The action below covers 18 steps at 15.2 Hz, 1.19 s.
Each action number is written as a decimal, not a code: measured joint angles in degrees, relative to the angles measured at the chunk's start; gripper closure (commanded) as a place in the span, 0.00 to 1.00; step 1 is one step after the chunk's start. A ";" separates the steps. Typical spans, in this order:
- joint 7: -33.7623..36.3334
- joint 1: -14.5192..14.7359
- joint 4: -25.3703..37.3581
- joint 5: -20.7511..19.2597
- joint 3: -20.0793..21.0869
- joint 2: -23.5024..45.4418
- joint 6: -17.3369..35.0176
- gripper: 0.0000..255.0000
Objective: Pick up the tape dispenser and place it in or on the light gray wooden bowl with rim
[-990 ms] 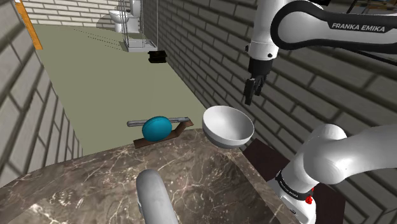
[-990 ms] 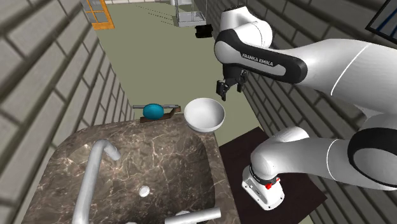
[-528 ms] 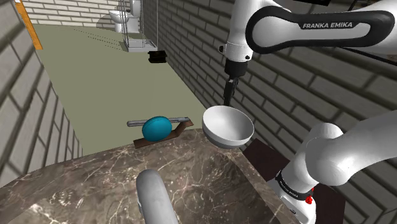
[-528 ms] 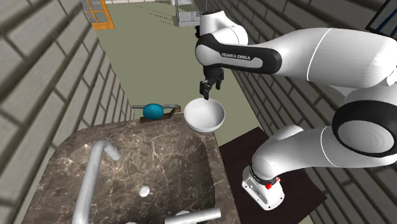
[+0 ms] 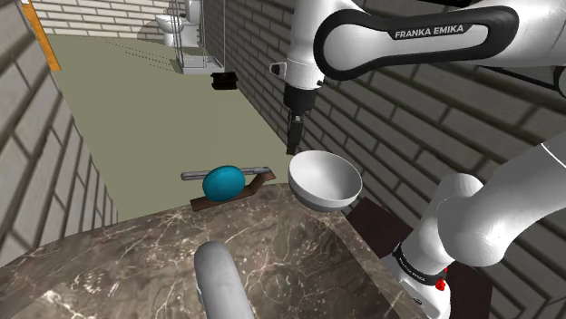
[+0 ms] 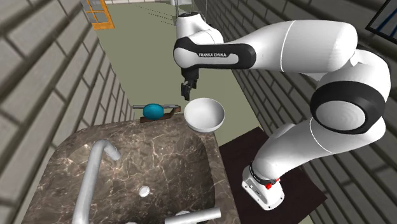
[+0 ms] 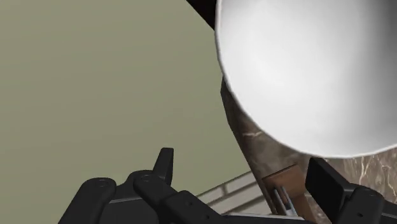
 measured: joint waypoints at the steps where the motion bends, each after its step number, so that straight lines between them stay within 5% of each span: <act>1: -1.61 0.68 0.89 0.33 0.25 1.37 1.03 0.00; 11: -15.98 7.67 9.22 3.91 4.57 10.77 7.55 0.00; 18: -18.02 8.65 8.14 4.31 5.46 13.36 11.93 0.00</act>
